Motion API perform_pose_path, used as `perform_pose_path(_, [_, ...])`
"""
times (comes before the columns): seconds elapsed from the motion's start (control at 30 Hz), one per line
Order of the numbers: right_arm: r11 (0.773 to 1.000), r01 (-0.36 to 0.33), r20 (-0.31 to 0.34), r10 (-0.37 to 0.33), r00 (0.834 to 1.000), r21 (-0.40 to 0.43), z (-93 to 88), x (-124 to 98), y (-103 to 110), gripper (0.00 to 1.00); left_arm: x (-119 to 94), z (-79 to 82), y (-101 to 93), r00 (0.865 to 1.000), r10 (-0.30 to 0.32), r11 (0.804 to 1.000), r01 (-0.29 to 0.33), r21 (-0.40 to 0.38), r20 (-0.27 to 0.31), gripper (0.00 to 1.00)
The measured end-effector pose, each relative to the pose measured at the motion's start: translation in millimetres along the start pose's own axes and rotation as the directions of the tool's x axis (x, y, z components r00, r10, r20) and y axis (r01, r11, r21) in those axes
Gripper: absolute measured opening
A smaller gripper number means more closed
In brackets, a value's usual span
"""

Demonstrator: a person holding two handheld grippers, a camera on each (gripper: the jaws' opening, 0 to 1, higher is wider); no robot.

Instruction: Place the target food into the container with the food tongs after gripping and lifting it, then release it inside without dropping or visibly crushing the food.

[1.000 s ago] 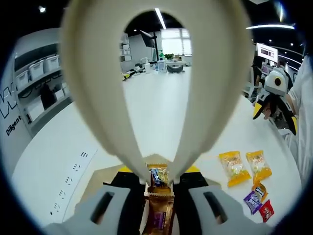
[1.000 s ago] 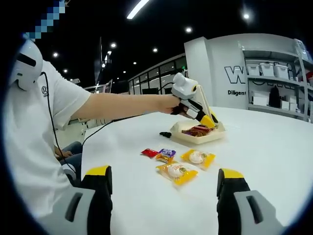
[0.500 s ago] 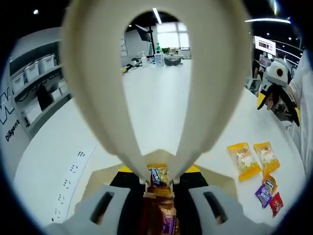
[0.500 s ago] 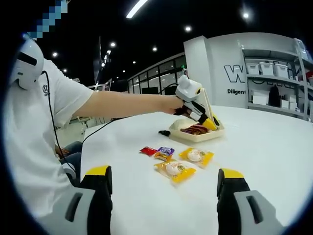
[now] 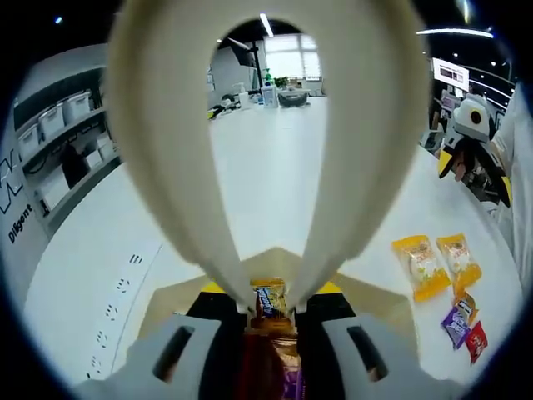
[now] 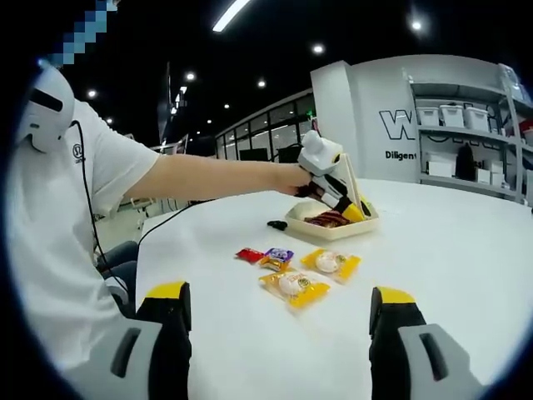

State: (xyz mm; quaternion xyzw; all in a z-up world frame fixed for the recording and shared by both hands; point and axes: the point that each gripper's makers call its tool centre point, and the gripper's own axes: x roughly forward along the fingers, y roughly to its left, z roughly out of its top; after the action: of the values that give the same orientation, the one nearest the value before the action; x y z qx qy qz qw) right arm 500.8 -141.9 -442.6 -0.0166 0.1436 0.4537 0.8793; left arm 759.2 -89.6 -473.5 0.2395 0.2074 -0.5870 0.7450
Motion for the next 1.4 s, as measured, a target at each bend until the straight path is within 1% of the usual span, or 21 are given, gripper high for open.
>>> perform_pose_path(0.27, [1.000,-0.003,0.003,0.003,1.000,0.004,-0.7,-0.5,0.7,0.89,1.2,-1.3,0.5,1.000,0.002,1.000,-0.002,0.010,-0.011,0.23])
perform_pose_path(0.47, [1.000,-0.001,0.005,0.001,1.000,0.006,-0.9,-1.1,0.2,0.89,1.9,-0.3,0.0,1.000,0.000,1.000,0.000,0.022,-0.011,0.21])
perform_pose_path(0.57, [1.000,-0.002,0.007,0.002,1.000,0.007,-0.6,-1.2,0.7,0.89,2.6,0.0,-0.2,1.000,0.001,0.998,0.000,0.059,-0.020,0.21])
perform_pose_path(0.67, [1.000,-0.002,0.007,0.002,1.000,0.009,-0.9,-1.5,0.7,0.89,3.2,-0.5,-1.4,0.999,-0.002,0.993,0.006,0.115,-0.036,0.21])
perform_pose_path(0.93, [1.000,-0.003,0.006,0.003,1.000,0.007,-0.7,-1.2,1.2,0.89,4.0,1.9,-1.0,0.999,-0.009,0.983,0.018,0.185,-0.048,0.21])
perform_pose_path(1.1, [1.000,-0.003,0.005,0.003,1.000,0.007,-0.6,-1.3,1.5,0.89,3.9,6.3,-0.7,0.999,-0.004,0.985,0.010,0.172,-0.034,0.23])
perform_pose_path(1.17, [1.000,-0.002,0.006,0.002,1.000,0.007,-0.2,-1.6,1.4,0.89,0.8,8.5,0.2,1.000,0.003,0.986,0.002,0.166,-0.027,0.24])
perform_pose_path(1.3, [1.000,-0.003,0.005,0.003,1.000,0.005,-0.3,-1.6,1.7,0.89,-11.2,15.9,3.9,1.000,0.026,0.992,-0.026,0.126,0.006,0.23])
perform_pose_path(1.33, [1.000,-0.003,0.005,0.003,1.000,0.004,-0.2,-1.3,2.3,0.89,-17.4,19.9,4.4,0.999,0.031,0.994,-0.034,0.104,0.026,0.23])
perform_pose_path(1.4, [1.000,-0.007,0.007,0.007,1.000,0.003,0.5,-0.5,3.9,0.89,-25.5,22.9,3.8,0.999,0.034,0.995,-0.038,0.091,0.041,0.23])
